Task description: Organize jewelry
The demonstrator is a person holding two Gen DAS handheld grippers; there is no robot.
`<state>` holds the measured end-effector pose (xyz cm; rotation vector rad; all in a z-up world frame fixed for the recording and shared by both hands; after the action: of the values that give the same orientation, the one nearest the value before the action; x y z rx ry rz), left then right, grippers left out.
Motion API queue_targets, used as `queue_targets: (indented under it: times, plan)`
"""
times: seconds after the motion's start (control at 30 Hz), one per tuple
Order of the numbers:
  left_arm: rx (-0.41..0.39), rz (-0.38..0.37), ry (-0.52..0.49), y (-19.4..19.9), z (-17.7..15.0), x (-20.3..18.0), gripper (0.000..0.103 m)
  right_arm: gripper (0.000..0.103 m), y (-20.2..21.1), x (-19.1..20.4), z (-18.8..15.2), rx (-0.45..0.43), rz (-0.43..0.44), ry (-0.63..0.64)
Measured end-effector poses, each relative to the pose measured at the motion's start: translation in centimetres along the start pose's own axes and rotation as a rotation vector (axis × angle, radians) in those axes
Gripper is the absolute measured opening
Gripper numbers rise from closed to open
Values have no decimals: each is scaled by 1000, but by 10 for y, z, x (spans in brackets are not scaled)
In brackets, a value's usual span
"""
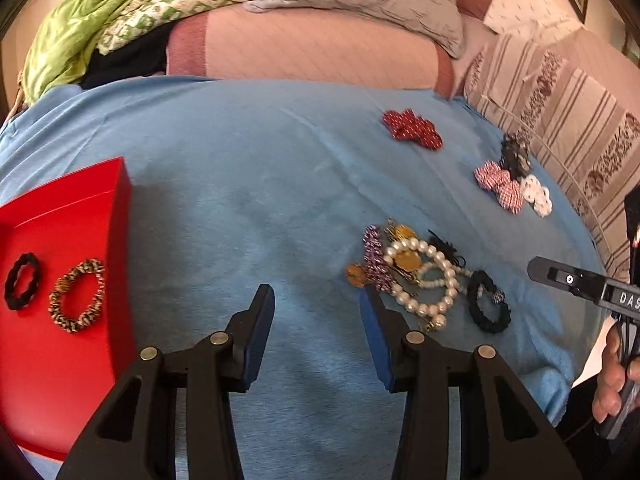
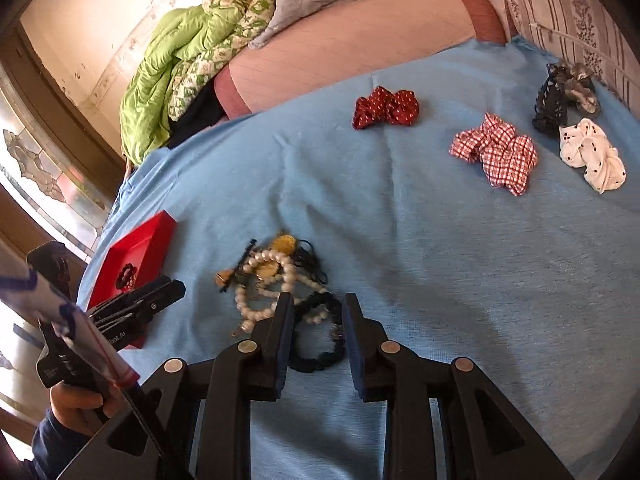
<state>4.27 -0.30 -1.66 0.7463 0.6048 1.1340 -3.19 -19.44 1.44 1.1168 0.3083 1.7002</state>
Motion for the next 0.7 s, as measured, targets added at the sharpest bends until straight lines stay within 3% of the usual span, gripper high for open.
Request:
queue_targets:
  times: [0.13, 0.37, 0.4, 0.5, 0.7]
  plan:
    - [8, 4, -11, -6, -3, -9, 43, 27, -14, -2, -4, 63, 6, 1]
    - [19, -15, 8, -14, 3, -17, 43, 27, -38, -9, -23, 176, -75, 45]
    - [18, -19, 11, -15, 5, -18, 43, 17, -38, -7, -21, 176, -81, 60]
    - [16, -29, 14, -19, 10, -22, 43, 15, -36, -4, -18, 154, -141, 115]
    - [33, -56, -22, -35, 15, -43, 40, 15, -9, -2, 8, 4, -68, 50]
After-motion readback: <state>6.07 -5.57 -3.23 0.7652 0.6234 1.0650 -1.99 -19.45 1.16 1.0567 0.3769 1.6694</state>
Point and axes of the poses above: each gripper's, at about its wrist camera, not at the fingertips, and y roughly against the way its jaws point, x to its left, z to its top, the point moved 7 cm from there along -y, roughly the way its jaws point, and after that the axes turned 8 degrees about z, right-handed, at the moved point
